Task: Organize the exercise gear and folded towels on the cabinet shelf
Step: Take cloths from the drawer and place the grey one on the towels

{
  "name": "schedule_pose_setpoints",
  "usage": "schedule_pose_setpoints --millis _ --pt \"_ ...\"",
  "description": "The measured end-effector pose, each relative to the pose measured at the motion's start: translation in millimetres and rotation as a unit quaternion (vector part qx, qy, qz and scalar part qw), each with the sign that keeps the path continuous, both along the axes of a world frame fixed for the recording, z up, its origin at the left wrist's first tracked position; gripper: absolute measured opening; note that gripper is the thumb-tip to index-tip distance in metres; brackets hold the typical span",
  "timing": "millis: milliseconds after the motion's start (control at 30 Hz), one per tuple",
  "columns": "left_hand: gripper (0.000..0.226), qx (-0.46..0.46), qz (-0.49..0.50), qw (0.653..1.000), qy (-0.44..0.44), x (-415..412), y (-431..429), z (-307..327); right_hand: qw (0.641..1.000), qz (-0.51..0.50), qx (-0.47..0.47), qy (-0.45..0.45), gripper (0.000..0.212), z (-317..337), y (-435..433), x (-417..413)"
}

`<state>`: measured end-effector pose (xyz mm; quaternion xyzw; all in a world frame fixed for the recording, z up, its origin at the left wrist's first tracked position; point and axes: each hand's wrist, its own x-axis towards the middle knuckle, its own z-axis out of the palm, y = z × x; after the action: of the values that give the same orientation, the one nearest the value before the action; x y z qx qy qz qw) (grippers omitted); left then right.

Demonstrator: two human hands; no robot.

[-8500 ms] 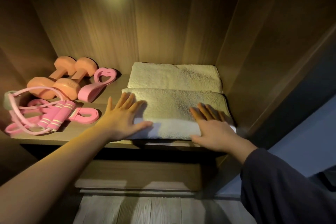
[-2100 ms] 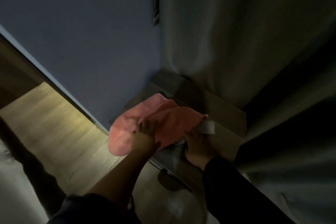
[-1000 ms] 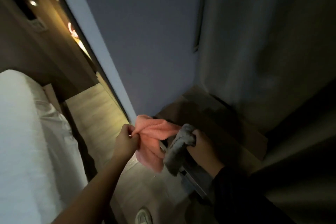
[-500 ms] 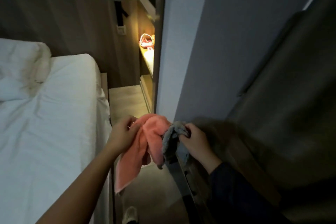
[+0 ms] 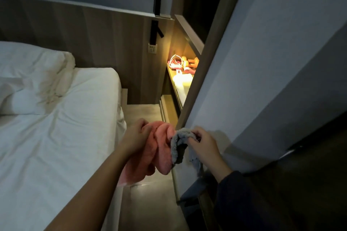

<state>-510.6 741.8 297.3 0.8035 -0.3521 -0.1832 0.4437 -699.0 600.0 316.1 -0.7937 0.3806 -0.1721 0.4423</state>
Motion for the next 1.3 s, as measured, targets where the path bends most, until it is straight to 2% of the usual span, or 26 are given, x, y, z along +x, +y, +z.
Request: schedule_pose_setpoints --millis 200,600,767,867,1100,1300 --pt "0.027 -0.026 0.021 0.999 0.004 64.7 -46.3 20.5 0.999 -0.026 0.013 -0.039 0.003 14.8 -36.4 76.6" --pt "0.024 -0.038 0.112 0.991 0.067 187.0 -161.8 19.9 0.994 -0.036 0.062 -0.079 0.01 5.3 -174.5 241.2" --pt "0.025 -0.045 0.109 0.99 0.072 246.3 -209.2 17.6 0.993 -0.035 0.076 -0.079 0.006 4.6 -220.1 293.3" --pt "0.024 -0.042 0.086 0.993 0.07 293.7 -249.4 7.3 0.994 -0.048 0.079 -0.061 0.005 0.2 -252.8 326.7" --pt "0.023 0.0 -0.049 0.996 0.073 409.0 -365.0 -13.0 0.987 -0.13 0.089 -0.038 0.003 -11.3 -334.1 410.6" --pt "0.023 0.019 -0.16 0.985 0.061 460.5 -440.8 -0.4 0.97 -0.214 0.109 -0.034 0.001 -12.6 -363.8 440.3"
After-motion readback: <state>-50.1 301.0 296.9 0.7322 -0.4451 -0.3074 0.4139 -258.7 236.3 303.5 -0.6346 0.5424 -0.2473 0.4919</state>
